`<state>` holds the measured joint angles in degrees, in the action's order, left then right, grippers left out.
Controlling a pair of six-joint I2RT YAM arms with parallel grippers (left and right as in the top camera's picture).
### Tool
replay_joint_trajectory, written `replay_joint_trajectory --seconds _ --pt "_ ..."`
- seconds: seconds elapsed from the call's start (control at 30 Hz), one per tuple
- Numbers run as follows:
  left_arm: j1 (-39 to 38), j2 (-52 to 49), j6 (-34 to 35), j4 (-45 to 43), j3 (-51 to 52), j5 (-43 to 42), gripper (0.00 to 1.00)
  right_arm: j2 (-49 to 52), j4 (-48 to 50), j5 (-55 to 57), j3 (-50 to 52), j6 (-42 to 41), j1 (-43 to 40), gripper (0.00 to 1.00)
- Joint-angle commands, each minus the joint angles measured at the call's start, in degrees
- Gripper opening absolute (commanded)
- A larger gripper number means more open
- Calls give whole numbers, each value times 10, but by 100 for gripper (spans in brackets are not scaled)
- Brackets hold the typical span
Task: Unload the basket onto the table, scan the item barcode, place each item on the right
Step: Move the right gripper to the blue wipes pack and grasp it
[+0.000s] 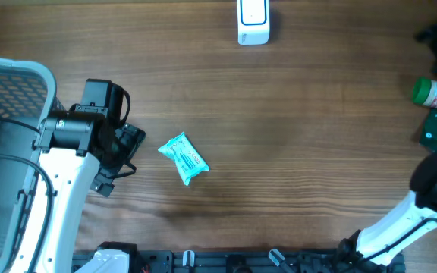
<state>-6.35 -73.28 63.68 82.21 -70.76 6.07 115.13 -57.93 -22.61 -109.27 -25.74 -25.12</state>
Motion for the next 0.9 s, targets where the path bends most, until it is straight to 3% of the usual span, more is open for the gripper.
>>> replay_joint_trajectory --seconds 0.0,0.13,0.27,0.43,0.47,0.5,0.53,0.6,0.73,0.87 --pt "3 5 -3 0 -5 0 100 7 -42 -114 16 24 108 100" --pt "3 5 -3 0 -5 0 100 7 -35 -113 54 173 263 100" --pt "3 5 -3 0 -5 0 100 8 2 -117 120 183 390 100" --pt "3 5 -3 0 -5 0 100 8 163 -169 249 181 523 100" --pt "3 5 -3 0 -5 0 100 8 196 -169 270 181 541 99" --pt "3 5 -3 0 -5 0 100 8 241 -168 295 183 563 94" --pt "3 5 -3 0 -5 0 100 8 270 -169 309 183 580 82" --pt "3 5 -3 0 -5 0 100 8 323 -168 334 182 608 75" --pt "3 5 -3 0 -5 0 100 10 403 -168 370 183 654 76" --pt "3 5 -3 0 -5 0 100 26 403 -163 377 180 661 74"
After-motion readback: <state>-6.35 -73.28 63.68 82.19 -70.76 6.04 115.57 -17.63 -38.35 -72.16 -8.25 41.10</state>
